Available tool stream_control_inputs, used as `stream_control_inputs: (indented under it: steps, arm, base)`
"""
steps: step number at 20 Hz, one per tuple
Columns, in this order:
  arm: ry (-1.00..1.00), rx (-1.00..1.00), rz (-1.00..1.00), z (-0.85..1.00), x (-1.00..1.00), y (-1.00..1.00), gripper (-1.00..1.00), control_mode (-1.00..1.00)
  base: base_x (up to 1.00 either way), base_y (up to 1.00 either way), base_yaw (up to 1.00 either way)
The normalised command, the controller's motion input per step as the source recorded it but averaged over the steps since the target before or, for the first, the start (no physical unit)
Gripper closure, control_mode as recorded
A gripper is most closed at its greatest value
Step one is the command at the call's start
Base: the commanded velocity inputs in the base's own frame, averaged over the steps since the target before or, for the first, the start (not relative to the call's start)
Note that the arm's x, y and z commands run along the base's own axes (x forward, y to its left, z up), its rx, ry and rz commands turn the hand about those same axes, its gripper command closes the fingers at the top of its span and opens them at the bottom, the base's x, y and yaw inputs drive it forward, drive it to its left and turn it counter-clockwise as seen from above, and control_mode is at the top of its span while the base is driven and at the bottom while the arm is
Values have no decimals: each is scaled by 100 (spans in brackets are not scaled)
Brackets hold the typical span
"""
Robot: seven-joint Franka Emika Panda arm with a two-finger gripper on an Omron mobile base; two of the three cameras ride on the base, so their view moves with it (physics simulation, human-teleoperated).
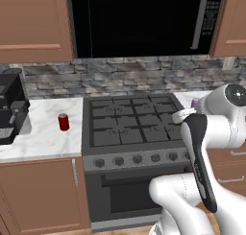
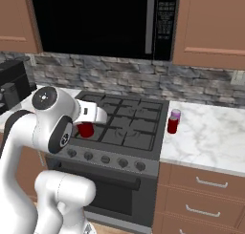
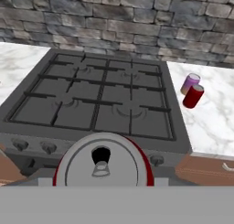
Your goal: Four empty soda cans are scattered around the kitchen. Gather all the cans and cluster them next to the stove for recycling.
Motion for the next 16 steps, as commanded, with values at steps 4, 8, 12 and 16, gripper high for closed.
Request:
stream_control_inputs:
  steps: [4,8,12,16]
  arm:
    - [0,0,1,-1,0,-6,100,-100]
    - [0,-1,0,0,-1,-32,100,-100]
    - [0,-2,0,-3,0,-29,100,-100]
    - [0,-6,0,-11,0,-15,100,-100]
  base:
    - [0,0,0]
    - [0,0,0]
    - [0,0,0]
    - [0,0,0]
